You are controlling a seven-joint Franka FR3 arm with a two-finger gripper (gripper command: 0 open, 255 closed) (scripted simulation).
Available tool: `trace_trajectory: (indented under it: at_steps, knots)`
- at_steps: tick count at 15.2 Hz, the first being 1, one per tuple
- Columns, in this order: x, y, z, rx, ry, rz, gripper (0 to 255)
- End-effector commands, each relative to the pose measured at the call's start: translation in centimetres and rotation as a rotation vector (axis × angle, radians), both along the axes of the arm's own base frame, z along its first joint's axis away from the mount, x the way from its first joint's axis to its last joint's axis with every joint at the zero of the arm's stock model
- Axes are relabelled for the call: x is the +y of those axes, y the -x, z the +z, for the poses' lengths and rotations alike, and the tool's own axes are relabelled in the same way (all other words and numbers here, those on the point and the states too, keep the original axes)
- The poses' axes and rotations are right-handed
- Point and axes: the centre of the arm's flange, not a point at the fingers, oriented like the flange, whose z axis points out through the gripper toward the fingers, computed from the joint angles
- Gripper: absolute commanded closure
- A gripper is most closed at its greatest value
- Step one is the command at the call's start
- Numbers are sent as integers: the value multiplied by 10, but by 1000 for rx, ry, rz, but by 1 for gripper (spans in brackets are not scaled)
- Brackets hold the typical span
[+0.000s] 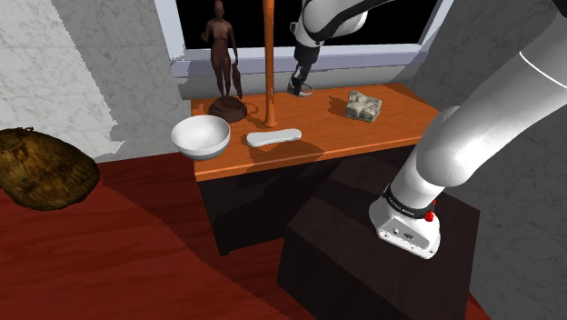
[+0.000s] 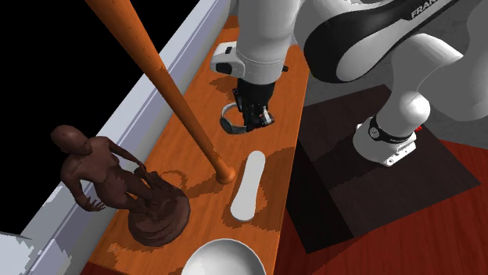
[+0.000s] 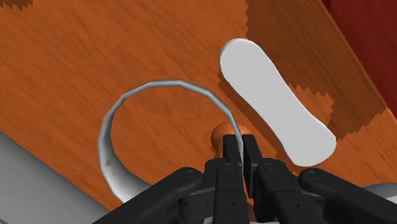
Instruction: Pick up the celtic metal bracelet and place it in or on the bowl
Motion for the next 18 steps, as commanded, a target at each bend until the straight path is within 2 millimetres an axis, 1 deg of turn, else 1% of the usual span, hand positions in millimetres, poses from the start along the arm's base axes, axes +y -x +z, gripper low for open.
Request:
trace_trajectory:
  at_steps: [1,18]
  knots:
    - [25,-12,0,0,-1,-1,255]
    - [230,-104,3,0,-1,-1,255]
